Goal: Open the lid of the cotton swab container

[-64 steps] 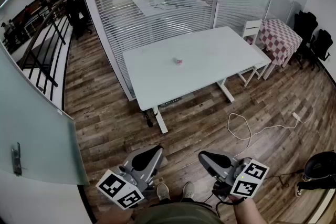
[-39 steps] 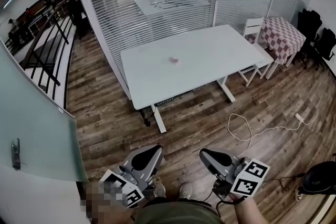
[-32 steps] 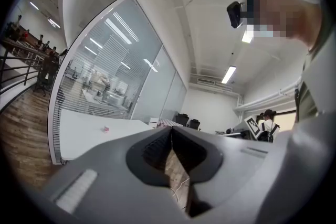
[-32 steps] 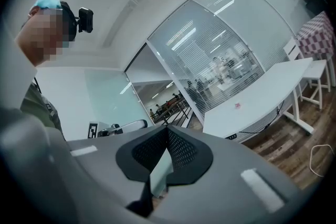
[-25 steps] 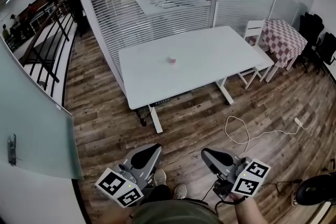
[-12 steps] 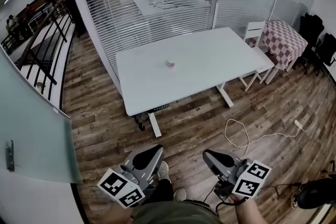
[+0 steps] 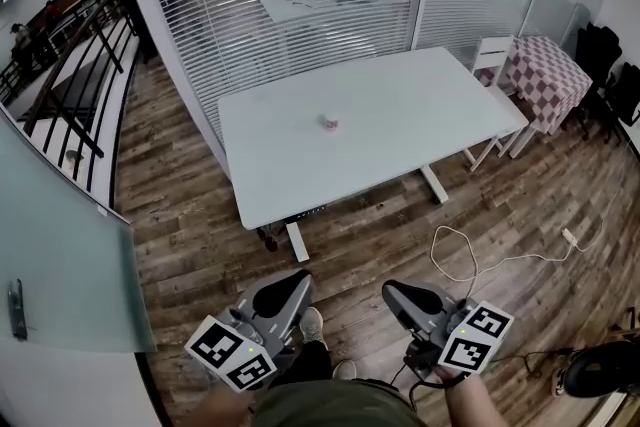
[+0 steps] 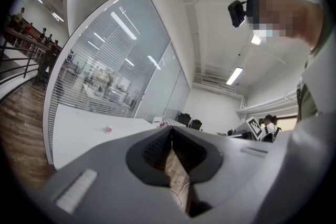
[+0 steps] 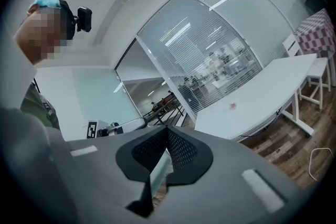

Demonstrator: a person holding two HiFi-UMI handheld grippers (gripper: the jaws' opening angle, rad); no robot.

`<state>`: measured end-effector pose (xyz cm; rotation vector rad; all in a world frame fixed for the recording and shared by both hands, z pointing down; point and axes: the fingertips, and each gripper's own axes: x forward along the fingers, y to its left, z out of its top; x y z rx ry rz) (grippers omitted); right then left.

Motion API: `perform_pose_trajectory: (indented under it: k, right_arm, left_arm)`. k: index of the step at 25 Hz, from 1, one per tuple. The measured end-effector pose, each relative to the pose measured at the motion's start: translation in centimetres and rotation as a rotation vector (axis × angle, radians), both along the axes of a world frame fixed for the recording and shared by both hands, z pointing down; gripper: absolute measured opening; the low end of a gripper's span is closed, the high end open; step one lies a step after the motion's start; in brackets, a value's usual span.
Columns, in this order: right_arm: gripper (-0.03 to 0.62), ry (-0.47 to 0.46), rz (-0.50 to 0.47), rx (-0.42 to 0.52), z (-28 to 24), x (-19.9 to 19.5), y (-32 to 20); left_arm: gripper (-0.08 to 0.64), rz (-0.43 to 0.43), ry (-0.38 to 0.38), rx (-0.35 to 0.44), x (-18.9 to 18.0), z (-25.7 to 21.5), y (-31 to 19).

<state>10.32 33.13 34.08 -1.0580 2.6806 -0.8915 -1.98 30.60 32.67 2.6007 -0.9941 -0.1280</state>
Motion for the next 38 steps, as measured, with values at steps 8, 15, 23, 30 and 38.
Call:
perform_pose_trajectory:
  k: [8,15,23,30,38]
  right_arm:
    - [0.009,0.009,0.004,-0.021,0.9,-1.4,-4.1]
    - [0.009,0.017,0.016,-0.035,0.8,-2.8,-7.8]
    - [0.009,0.025,0.04,-0.041,0.9,-4.7,-12.2]
    - [0.009,0.036,0.084,-0.017,-0.2,-5.6,-15.5]
    - [0.009,0.045,0.1,-0.014,-0.3,-6.5,-17.9]
  left_arm:
    - [0.009,0.008,0.003,-0.023,-1.2,1.3,-4.2]
    - [0.009,0.029,-0.003,-0.034,-2.2,1.6,-8.0]
    - [0.009,0.059,-0.016,-0.034,-3.7,2.1,-12.4]
    - [0.009,0.083,-0.019,-0.025,-5.0,1.7,-15.8]
    - [0.009,0.095,-0.028,-0.016,-5.9,1.8,-18.5]
